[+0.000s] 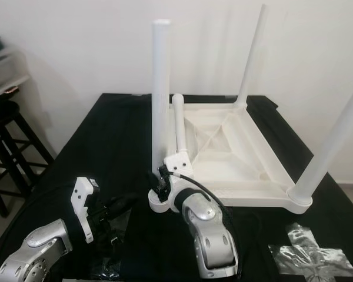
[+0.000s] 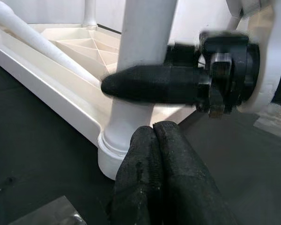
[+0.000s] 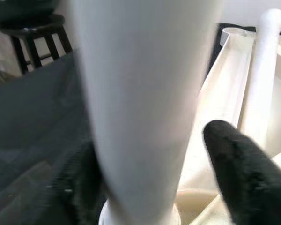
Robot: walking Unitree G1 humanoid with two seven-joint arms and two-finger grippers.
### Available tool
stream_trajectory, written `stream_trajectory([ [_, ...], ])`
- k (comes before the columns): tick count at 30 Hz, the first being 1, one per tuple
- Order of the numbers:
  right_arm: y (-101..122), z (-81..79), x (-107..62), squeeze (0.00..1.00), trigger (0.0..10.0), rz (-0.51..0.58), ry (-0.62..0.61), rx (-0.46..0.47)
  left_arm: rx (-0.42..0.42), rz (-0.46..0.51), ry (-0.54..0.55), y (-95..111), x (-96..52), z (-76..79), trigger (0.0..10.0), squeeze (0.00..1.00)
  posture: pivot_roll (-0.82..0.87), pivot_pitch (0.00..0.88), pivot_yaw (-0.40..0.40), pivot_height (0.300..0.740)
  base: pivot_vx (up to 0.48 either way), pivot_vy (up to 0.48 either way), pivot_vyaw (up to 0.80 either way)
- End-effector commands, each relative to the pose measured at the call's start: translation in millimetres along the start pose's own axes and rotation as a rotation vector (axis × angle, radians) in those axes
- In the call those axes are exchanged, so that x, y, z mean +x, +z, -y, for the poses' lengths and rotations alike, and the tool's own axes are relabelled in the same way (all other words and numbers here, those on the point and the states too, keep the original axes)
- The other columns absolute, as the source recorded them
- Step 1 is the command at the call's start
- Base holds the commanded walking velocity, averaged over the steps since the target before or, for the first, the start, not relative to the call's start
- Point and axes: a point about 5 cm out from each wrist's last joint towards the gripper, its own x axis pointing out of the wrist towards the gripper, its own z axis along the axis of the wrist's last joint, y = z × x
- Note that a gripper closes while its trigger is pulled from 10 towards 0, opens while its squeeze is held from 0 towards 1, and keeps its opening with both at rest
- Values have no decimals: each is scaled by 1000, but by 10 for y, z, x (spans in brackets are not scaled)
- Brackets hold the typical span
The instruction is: Building children table
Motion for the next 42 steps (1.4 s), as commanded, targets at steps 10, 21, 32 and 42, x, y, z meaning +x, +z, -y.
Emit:
stream_trajectory([
  [10, 672, 177, -57, 0, 10000, 196, 521, -310, -3, 0, 7, -15, 45, -1, 10000, 0, -65, 0, -10, 740, 0, 0, 0],
  [21, 682, 586, 45, 0, 10000, 163, 696, -183, -1, 4, 13, -24, 59, 12, 10000, 0, -49, 0, -13, 740, 0, 0, 0],
  [32, 463, 715, 188, 0, 0, 88, 770, -147, -1, 5, 15, -29, 50, 26, 10000, 0, -39, 0, -16, 740, 0, 0, 0],
  [42, 410, 791, 165, 0, 0, 83, 770, -172, -3, 5, 14, -36, 55, 31, 10000, 0, -54, 0, -7, 740, 0, 0, 0],
])
